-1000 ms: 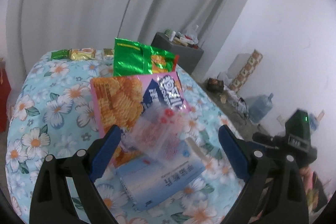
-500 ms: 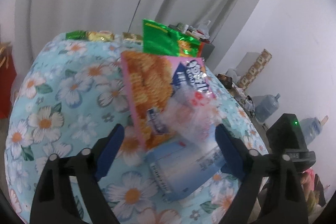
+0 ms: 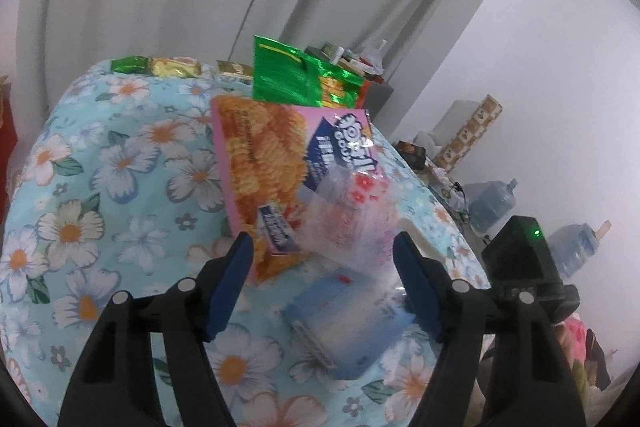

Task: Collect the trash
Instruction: 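Grasp the clear plastic bag with the left tool while the right tool grasps the blue medicine box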

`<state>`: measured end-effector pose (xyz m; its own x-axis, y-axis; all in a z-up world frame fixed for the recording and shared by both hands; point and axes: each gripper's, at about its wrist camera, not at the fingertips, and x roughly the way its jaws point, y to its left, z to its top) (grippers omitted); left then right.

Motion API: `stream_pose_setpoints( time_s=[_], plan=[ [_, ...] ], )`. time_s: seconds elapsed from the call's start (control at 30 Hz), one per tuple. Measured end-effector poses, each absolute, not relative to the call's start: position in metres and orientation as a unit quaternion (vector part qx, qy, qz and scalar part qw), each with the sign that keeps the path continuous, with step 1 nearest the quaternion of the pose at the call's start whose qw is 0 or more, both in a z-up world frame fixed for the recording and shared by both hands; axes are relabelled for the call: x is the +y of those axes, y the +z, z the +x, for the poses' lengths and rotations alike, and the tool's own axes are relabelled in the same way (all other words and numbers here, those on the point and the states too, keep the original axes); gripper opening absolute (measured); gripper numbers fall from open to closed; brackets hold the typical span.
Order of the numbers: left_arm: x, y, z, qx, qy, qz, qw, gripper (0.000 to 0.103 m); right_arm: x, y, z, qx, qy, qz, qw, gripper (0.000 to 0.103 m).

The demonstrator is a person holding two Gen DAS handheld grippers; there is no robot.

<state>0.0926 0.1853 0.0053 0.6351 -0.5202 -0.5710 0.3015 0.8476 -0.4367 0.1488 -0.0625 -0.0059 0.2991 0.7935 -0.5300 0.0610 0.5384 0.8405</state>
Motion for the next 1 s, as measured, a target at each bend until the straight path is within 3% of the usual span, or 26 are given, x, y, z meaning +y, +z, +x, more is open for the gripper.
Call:
stream_pose_setpoints(
  time_s=[0.33, 0.47, 0.6, 0.8, 1.0],
  plan=[
    [0.143, -0.003, 0.099, 0.388, -0.282, -0.12, 0.869, 0.07, -0.162, 0.028, 0.122, 0.528, 0.205, 0.352, 0.745, 0.039],
    [0.121, -0.011, 0.103, 0.405, -0.297, -0.1, 0.859, 0.07, -0.185, 0.02, 0.122, 0.516, 0.163, 0.376, 0.752, 0.059],
    [0.105, -0.025, 0.116, 0.435, -0.298, -0.098, 0.844, 0.07, -0.177, 0.004, 0.124, 0.528, 0.163, 0.367, 0.748, 0.061],
    [0.102, -0.055, 0.147, 0.498, -0.297, -0.186, 0.793, 0.07, -0.179, 0.005, 0.125, 0.521, 0.162, 0.347, 0.763, 0.063],
    [0.101, -0.062, 0.161, 0.508, -0.313, -0.255, 0.761, 0.07, -0.187, 0.003, 0.121, 0.51, 0.167, 0.359, 0.764, 0.061]
  ],
)
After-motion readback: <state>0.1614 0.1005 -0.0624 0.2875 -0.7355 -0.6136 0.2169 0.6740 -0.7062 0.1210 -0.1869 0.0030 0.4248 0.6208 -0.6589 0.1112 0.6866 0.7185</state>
